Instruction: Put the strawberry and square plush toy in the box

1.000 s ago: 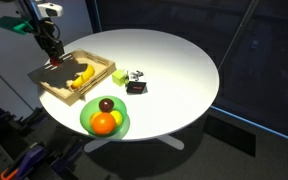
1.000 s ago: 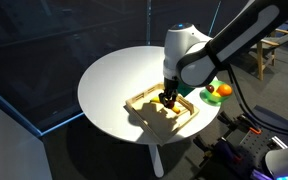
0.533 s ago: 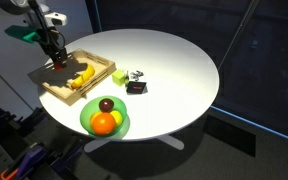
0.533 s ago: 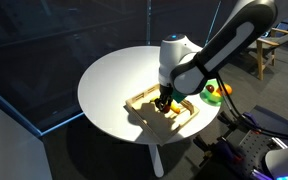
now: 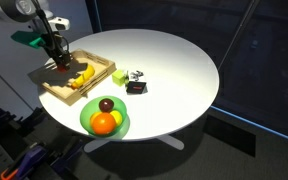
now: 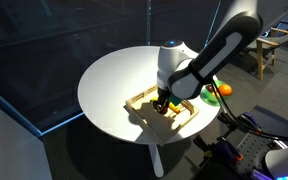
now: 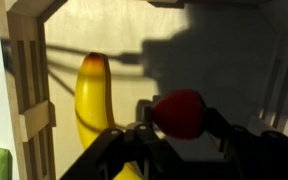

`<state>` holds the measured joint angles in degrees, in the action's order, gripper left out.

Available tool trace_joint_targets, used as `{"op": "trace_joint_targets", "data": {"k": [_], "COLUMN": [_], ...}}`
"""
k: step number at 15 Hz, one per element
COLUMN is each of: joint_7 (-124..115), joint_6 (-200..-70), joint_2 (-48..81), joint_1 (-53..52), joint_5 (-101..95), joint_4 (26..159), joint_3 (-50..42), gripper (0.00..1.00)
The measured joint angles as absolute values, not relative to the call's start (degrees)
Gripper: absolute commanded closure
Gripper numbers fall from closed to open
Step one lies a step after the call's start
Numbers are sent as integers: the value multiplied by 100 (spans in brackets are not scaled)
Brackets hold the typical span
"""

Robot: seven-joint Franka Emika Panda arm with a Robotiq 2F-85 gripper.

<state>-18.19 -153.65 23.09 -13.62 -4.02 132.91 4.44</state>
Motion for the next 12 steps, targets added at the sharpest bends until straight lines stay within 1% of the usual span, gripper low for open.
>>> {"op": "trace_joint_targets", "data": {"k": [10, 11, 12], "joint_7": [-1792, -1792, -1792], "joint_6": [-15437, -15437, -15437], "joint_2": [2568, 2582, 2593], "joint_1": [-1417, -1422, -1427], "joint_5": [-402, -402, -402], "joint_4": [13135, 13125, 13116], "joint_3": [358, 349, 340], "gripper": [69, 60, 28]}}
